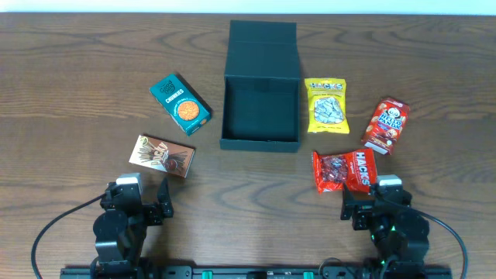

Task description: Pack container

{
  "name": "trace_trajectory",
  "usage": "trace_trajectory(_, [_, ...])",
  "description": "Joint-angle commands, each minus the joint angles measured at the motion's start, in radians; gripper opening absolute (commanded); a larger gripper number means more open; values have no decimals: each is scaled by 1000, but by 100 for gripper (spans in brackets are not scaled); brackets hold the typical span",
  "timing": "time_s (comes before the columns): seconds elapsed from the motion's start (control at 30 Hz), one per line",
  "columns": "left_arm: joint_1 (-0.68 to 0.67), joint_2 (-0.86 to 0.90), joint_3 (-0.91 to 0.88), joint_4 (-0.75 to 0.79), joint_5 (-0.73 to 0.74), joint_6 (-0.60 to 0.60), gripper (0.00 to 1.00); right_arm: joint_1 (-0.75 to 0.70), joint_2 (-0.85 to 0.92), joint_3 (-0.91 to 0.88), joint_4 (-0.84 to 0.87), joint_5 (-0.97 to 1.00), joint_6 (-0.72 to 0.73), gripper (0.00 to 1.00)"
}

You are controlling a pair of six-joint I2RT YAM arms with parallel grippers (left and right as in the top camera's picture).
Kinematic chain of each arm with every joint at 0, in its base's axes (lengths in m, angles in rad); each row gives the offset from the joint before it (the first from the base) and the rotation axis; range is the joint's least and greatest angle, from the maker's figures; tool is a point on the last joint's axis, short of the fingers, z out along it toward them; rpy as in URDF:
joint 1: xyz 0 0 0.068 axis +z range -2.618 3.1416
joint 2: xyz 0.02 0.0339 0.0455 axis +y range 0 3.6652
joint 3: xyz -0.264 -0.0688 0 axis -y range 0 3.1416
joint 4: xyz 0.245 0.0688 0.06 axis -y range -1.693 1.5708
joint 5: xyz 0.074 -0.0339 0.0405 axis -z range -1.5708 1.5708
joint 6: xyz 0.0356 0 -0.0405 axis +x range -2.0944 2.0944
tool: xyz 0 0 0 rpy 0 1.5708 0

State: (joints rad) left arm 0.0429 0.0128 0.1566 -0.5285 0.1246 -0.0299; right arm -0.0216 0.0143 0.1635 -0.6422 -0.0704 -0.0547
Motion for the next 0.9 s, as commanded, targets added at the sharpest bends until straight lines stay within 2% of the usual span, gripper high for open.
trace_trajectory(0.0, [-4,-8,-12,3,3,-11,95,-9,-9,-9,-2,11,9,99])
trace_trajectory(0.07, [-5,-8,-12,13,42,-51,95,-9,-9,-9,-2,12,9,99])
trace_trajectory(0.13, [-5,-8,-12,14,114,-151,95,-9,-9,-9,-2,12,9,99])
trace_trajectory(0.27, [-4,-8,-11,8,379,-595,95,-9,-9,-9,-2,12,9,99])
trace_trajectory(0.3, [-4,-8,-11,10,438,-668,95,-9,-9,-9,-2,12,9,99])
trace_trajectory(0.53, [-4,-8,-11,63,336,-827,95,-9,-9,-9,-2,12,9,99])
trace_trajectory(0.7, [-4,3,-11,313,316,-808,96,-9,-9,-9,-2,12,9,99])
trace_trajectory(0.87, [-4,133,-3,376,248,-808,97,-9,-9,-9,-2,12,9,99])
